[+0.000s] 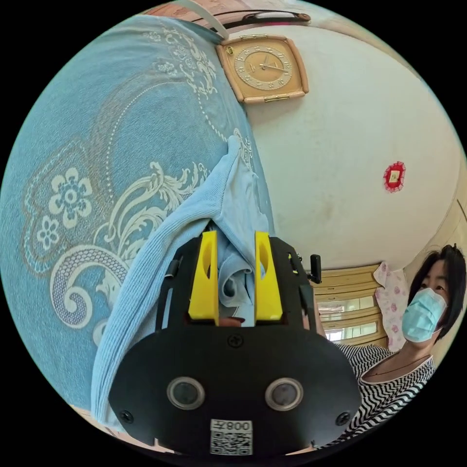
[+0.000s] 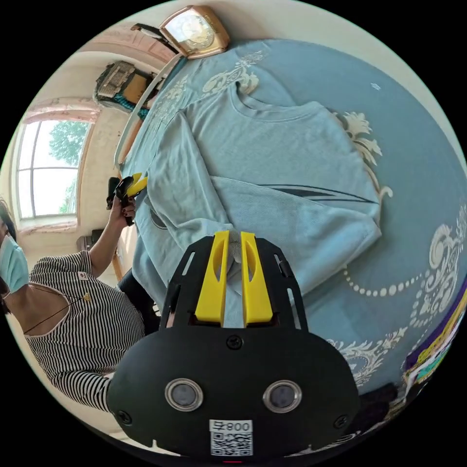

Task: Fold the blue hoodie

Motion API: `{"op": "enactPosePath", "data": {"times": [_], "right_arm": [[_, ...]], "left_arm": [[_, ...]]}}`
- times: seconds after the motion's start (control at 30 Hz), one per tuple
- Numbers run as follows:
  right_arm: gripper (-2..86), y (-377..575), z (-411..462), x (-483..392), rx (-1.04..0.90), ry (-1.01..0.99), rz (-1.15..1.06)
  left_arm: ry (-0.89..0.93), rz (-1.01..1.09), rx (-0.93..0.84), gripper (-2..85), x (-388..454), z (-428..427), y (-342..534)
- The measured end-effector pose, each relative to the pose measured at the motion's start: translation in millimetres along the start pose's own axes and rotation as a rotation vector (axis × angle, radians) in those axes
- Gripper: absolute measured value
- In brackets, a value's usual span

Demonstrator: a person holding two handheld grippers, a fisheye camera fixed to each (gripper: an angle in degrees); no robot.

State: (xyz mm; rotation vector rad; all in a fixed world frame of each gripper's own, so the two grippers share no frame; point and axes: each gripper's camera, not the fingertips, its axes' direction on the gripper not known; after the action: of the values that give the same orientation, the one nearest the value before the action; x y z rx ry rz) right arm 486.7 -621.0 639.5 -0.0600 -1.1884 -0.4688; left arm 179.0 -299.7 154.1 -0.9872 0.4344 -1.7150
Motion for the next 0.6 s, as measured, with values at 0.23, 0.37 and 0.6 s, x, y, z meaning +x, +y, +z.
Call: {"op": "enactPosePath", "data": {"times": [0.23,0.37,0.6], "right_arm": [[7.0,-15,-21,-22,0.314,-0.076,-0.047],[7.3,-110,37,-96,0.24,-0.065,-0.264],[7.1,-204,104,-140,0.183,-0.024,-0.319]], "left_arm": [[0.045,-0.015,0.015,8.9,-2,-9,-18],[0.02,-0.008,0.012,6.7,3,-12,-26],[0.012,0.005,0.017,3.5,9,-20,-33]]}}
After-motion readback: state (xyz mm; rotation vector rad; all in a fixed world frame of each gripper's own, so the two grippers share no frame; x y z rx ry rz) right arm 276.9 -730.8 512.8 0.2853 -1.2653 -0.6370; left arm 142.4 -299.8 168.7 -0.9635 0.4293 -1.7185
